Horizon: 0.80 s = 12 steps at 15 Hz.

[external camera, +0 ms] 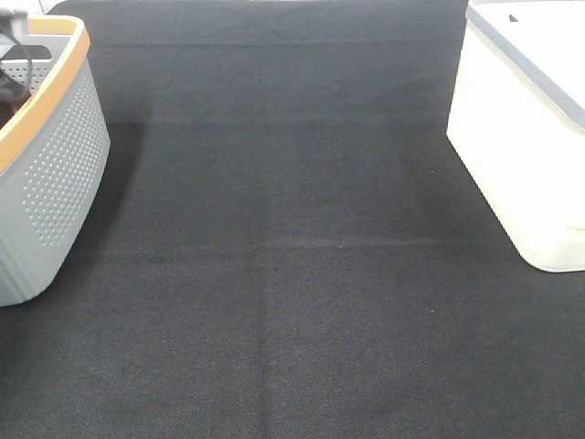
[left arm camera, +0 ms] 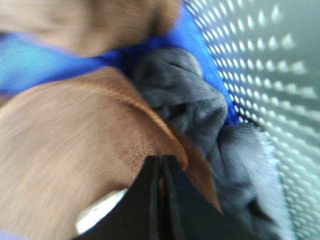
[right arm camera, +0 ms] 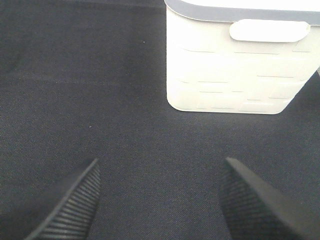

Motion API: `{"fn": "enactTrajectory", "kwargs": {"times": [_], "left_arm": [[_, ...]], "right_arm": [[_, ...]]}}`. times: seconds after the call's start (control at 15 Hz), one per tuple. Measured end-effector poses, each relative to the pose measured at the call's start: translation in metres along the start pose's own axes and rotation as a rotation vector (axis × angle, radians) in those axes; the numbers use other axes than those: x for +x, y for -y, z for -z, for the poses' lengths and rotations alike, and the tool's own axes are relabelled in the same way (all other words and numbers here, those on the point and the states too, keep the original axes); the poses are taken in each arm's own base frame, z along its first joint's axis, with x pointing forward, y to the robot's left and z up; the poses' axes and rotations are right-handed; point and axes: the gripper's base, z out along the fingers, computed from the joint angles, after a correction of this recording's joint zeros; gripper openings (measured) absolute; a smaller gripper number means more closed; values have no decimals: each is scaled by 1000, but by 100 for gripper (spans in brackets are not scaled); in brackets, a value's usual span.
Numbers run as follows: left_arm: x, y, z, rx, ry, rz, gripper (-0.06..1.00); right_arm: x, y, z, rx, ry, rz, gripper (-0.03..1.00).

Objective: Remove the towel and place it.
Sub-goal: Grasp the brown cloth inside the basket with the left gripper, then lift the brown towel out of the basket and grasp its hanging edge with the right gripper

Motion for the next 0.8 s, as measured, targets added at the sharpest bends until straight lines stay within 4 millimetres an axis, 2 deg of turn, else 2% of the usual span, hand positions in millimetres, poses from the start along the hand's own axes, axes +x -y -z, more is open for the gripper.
{"fn": "enactTrajectory", "kwargs": {"times": [0.33, 0.4, 0.47, 0.6, 0.73, 0.8], "left_arm": [[7, 16, 96, -86, 185, 94, 0], [13, 24, 127, -96, 255, 111, 0], [13, 24, 127, -96, 255, 111, 0], [21, 38, 170, -96, 396, 139, 0], [27, 56, 219, -46, 629, 184, 0], [29, 64, 236, -11, 714, 194, 0]], "right_arm": [[0, 0, 0, -1, 0, 0, 65], [0, 0, 0, -1, 0, 0, 65], [0, 0, 0, -1, 0, 0, 65], [0, 0, 0, -1, 0, 0, 65], [0, 0, 0, -1, 0, 0, 65], [0, 0, 0, -1, 0, 0, 65]]}}
